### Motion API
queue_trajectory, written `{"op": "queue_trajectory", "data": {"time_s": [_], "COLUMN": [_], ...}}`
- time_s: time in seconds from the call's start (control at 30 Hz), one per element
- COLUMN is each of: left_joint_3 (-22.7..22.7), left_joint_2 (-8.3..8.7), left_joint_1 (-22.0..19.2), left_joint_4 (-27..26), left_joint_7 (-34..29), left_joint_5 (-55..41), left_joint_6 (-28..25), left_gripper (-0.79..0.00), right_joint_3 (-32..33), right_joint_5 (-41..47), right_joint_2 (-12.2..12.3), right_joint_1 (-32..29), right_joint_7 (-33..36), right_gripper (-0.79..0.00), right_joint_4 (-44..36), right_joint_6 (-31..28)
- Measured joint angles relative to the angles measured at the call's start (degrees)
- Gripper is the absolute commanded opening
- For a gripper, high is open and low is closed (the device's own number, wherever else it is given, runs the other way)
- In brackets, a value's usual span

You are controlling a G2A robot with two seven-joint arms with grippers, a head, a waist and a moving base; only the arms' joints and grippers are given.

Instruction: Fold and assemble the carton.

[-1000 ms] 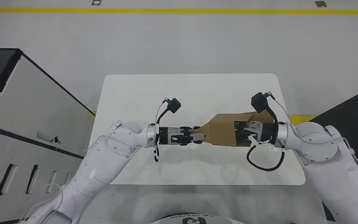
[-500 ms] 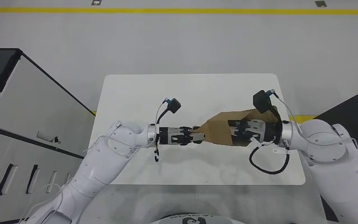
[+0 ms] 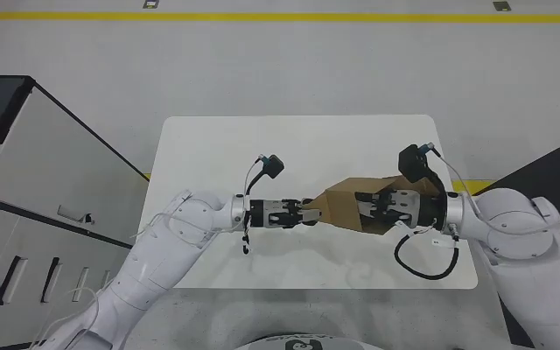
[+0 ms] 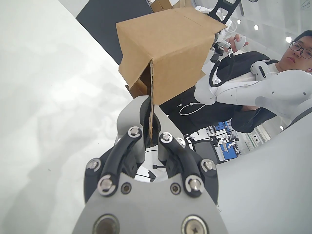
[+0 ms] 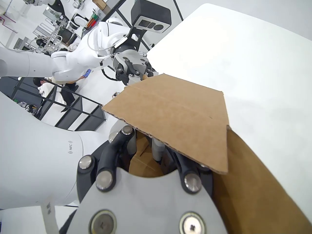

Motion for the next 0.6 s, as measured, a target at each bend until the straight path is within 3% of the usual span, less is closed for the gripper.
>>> {"op": "queue_trajectory", "data": {"time_s": [0.6], "left_joint_3": [-0.2], "left_joint_2": [0.14], "left_joint_1": [0.4], "left_joint_4": [-0.1], "left_joint_7": [1.1], "left_joint_5": [1.4], "left_joint_6": [-3.1], "left_gripper": [-0.785], "right_joint_3": [-0.3], "right_joint_5": [-3.4], "right_joint_2": [0.5], "right_joint_1": [-0.9], "right_joint_7": [0.9], "right_gripper": [-0.785], "right_joint_4": [-0.7], "right_joint_6": [0.6]}}
